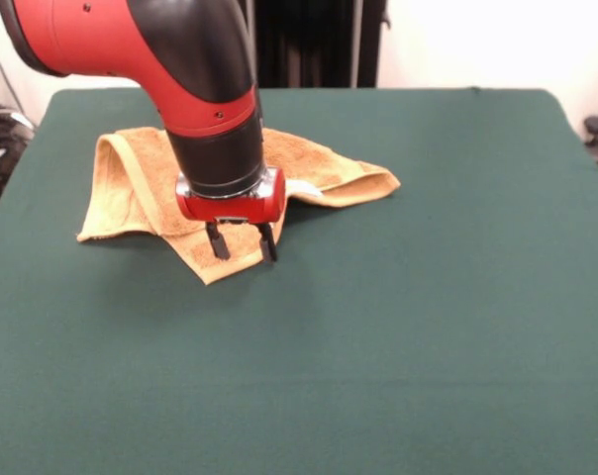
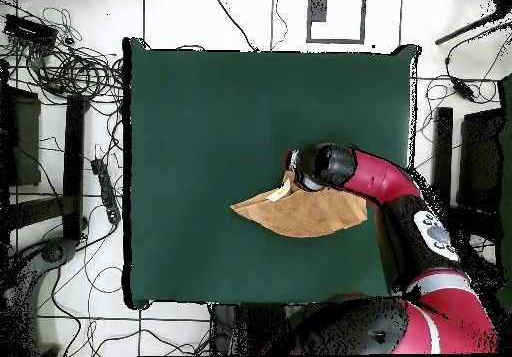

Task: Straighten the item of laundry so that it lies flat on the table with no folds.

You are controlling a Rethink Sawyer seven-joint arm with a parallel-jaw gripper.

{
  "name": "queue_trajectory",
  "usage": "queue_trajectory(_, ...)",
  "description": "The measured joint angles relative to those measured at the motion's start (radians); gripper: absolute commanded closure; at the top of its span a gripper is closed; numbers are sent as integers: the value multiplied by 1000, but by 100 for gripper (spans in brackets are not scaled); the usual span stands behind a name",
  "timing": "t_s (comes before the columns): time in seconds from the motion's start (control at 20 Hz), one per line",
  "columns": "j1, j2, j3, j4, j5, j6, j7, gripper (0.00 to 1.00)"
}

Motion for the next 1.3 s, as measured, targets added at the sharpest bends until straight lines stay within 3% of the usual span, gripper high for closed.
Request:
queue_trajectory(0.15,0,0,0,1,0,-1,0,0)
queue_trajectory(0.2,-1,0,-9,0,-1,-5,0,100)
queue_trajectory(1.3,-2,0,-26,2,0,-26,0,100)
